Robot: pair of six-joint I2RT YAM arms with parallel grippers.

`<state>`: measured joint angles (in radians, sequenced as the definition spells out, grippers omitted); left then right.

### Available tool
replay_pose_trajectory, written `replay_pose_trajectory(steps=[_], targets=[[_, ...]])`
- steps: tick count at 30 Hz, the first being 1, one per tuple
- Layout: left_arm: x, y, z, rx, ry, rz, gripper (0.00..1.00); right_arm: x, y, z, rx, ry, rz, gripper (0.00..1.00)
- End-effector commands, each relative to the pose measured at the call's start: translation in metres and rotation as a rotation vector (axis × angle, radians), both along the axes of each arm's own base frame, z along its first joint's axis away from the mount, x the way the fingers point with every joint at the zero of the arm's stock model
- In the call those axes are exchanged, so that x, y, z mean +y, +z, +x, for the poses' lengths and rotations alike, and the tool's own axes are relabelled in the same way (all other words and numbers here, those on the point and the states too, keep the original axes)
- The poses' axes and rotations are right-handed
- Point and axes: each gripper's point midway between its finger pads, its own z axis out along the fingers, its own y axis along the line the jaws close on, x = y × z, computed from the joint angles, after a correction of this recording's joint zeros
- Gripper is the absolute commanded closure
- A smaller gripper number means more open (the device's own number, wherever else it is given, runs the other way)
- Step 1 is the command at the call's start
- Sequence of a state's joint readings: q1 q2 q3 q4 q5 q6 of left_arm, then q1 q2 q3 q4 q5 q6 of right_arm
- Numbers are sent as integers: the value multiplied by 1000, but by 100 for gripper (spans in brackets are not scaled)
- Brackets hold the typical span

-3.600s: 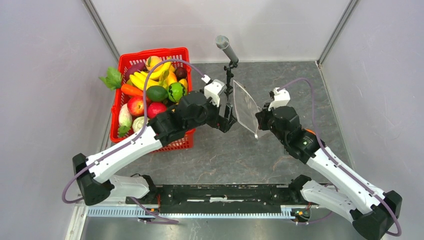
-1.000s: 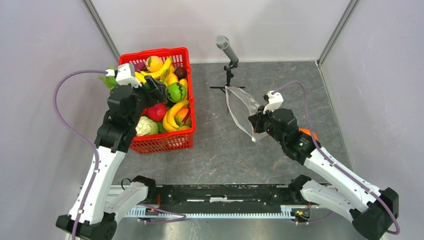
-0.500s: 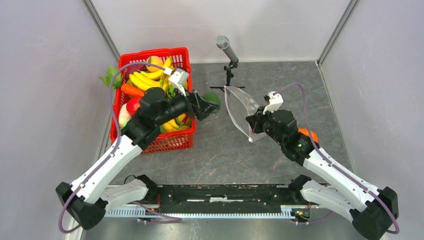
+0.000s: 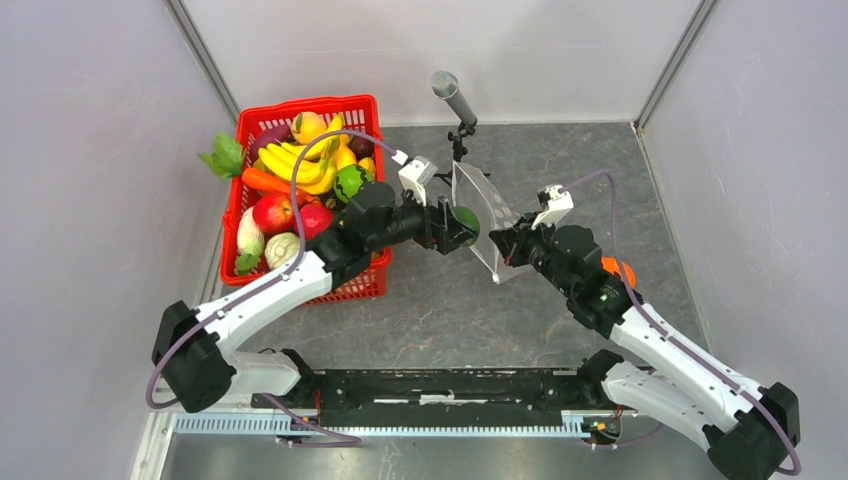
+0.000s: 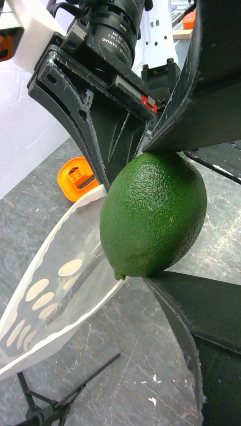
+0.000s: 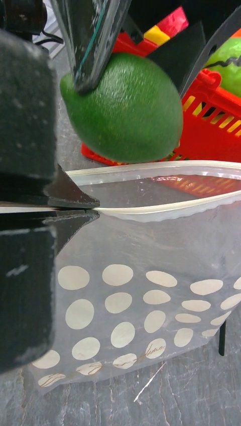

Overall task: Place the food in the zip-top bag and seal the zipper
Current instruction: Place the fake fruit in the zipper food storage bag.

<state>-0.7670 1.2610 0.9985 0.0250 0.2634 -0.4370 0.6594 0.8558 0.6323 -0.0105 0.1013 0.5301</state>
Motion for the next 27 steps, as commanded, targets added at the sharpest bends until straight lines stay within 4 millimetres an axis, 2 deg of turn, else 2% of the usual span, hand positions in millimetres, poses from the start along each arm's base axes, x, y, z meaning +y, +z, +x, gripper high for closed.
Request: replay_pose_trajectory(steps=[1, 5, 7, 10, 14, 17, 19, 20, 24, 27], targets=[[-17, 25, 10, -89, 15, -76, 47, 5, 25, -3, -61, 21, 81, 100], [-26, 41, 6, -152, 13, -153, 47, 3, 23, -3, -55, 22, 57, 100], [-28, 42, 8, -161, 15, -143, 46, 3, 19, -4, -47, 25, 45, 100], [-24, 49, 4, -179, 24, -160, 46, 3, 16, -5, -42, 30, 36, 100], [-20, 35, 7, -195, 30, -76, 46, 2, 23, -7, -67, 34, 42, 100], [-22, 25, 6, -204, 2, -43, 45, -7, 25, -7, -69, -3, 26, 100], [-25, 18, 6, -196, -14, -35, 45, -6, 29, -9, -87, 17, 38, 100], [-26, 17, 7, -190, -8, -36, 45, -2, 38, -10, -112, 31, 61, 100], [-26, 34, 4, -232, -11, -88, 42, 0, 43, -11, -107, 49, 44, 100], [-28, 35, 9, -232, -7, -38, 42, 0, 40, -13, -97, 64, 17, 100]])
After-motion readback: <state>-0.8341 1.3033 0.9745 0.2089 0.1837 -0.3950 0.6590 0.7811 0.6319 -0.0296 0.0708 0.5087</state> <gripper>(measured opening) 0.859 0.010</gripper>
